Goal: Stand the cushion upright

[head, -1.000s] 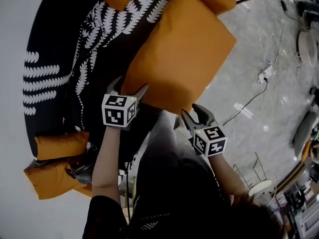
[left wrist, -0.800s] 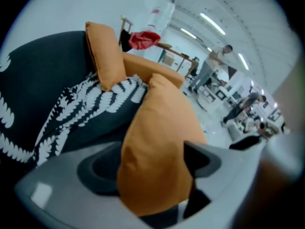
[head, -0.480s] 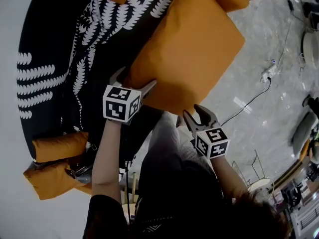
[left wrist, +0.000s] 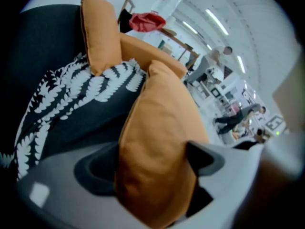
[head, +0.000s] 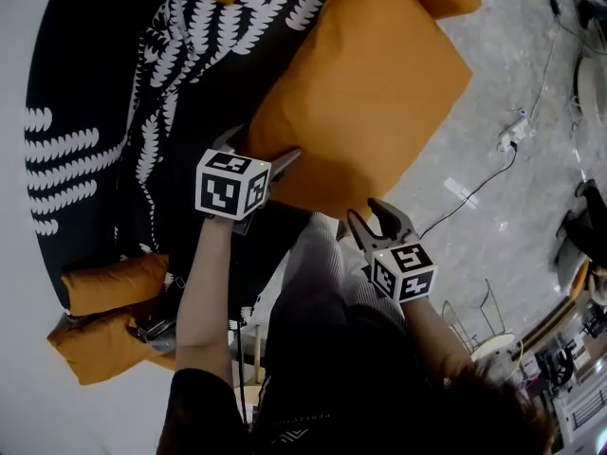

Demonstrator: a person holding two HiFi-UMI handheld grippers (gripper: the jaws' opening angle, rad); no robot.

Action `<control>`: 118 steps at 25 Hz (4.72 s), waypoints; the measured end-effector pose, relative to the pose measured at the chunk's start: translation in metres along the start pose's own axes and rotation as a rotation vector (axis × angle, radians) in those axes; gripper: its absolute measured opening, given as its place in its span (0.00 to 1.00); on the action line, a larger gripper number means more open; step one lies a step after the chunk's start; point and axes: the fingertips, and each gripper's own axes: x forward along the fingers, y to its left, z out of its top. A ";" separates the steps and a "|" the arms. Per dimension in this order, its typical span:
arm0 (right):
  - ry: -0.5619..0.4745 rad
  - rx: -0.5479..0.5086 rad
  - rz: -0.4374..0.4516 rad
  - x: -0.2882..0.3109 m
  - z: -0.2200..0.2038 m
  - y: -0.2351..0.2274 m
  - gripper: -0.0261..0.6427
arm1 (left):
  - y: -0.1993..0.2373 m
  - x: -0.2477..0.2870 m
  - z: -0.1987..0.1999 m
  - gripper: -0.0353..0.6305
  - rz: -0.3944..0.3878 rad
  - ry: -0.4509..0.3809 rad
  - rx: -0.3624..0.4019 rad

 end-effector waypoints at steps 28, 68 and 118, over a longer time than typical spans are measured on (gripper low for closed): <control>-0.132 0.264 -0.054 -0.006 -0.037 -0.080 0.34 | 0.004 0.014 -0.018 0.63 0.288 0.067 0.091; -0.241 0.496 0.260 0.064 -0.076 -0.123 0.62 | 0.004 0.024 -0.024 0.54 0.595 0.129 0.261; -0.303 0.142 -0.082 -0.119 -0.004 -0.132 0.07 | -0.152 -0.048 0.004 0.21 0.450 -0.142 0.265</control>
